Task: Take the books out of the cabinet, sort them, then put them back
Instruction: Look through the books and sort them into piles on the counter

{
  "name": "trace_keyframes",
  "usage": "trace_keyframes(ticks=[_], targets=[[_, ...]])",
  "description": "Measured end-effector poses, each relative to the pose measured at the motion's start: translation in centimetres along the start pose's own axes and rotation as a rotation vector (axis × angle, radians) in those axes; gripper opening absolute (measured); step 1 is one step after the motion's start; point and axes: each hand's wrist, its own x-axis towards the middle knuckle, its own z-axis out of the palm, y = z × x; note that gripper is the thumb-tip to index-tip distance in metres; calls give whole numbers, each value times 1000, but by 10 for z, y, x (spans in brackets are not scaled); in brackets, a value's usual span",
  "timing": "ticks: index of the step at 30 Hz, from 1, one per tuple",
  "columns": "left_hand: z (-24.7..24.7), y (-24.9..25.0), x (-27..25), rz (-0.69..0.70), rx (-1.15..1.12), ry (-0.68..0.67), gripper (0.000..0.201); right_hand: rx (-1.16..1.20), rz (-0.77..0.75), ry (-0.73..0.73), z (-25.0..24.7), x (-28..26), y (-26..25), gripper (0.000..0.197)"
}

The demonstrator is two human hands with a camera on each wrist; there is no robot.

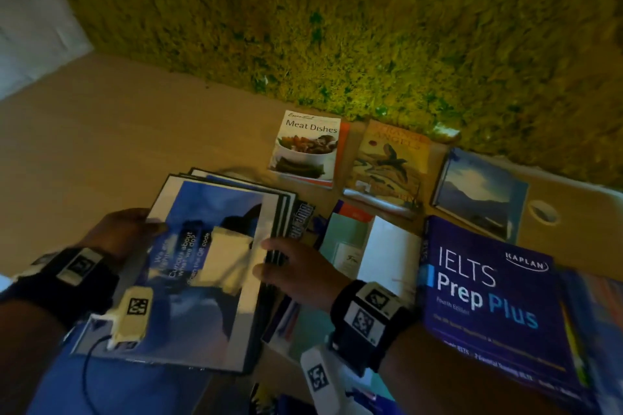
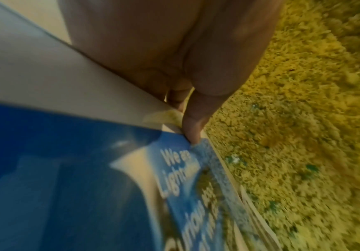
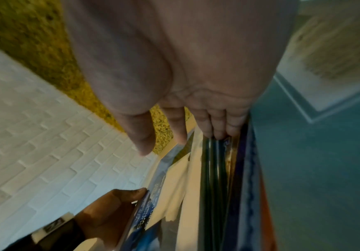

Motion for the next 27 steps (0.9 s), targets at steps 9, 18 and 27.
trace_keyframes(ticks=[9,18,27], targets=[[-20,-9,1,-3,-360,-17,23,405,33,210,6,7,-1,38],[-67,81,-21,736,-666,35,38,552,-266,668,-14,33,-102,27],[-34,6,-4,558,-677,-98,52,357,-110,562,28,42,-64,25]])
